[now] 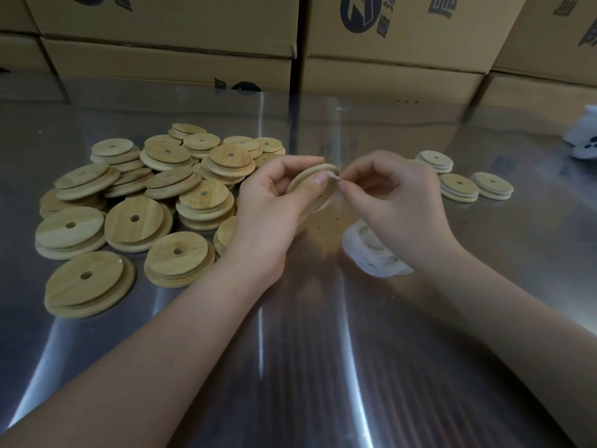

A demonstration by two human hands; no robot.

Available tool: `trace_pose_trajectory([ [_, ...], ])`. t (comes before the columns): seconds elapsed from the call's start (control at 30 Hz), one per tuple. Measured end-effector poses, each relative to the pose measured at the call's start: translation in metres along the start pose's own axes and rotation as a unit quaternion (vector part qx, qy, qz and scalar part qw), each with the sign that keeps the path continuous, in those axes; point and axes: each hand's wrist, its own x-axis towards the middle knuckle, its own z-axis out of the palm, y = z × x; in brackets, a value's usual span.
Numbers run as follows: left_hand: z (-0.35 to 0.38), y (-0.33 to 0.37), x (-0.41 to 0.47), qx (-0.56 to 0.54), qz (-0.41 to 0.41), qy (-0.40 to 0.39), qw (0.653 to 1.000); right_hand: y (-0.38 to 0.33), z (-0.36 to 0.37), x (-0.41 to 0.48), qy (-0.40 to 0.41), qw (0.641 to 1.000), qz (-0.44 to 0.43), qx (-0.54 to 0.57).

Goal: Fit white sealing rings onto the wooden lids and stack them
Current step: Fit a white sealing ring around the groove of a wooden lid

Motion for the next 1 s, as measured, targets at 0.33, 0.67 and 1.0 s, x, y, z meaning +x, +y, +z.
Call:
trace_pose_trajectory([
  [0.33,-0.007,0.003,0.003,0.384,0.247,-0.006,0.89,0.011,-0.009,0.003,0.001,0.988,-0.134,-0.082],
  [0.67,-0.006,0.0,-0.001,0.435,0.282,-0.001,0.855,0.016,-0.005,0.005,0.03,0.951,-0.282,-0.124],
  [1.0,-0.009,0.001,0.003,0.42,0.281,0.014,0.863,0.024,-0.011,0.013,-0.015,0.945,-0.291,-0.148],
])
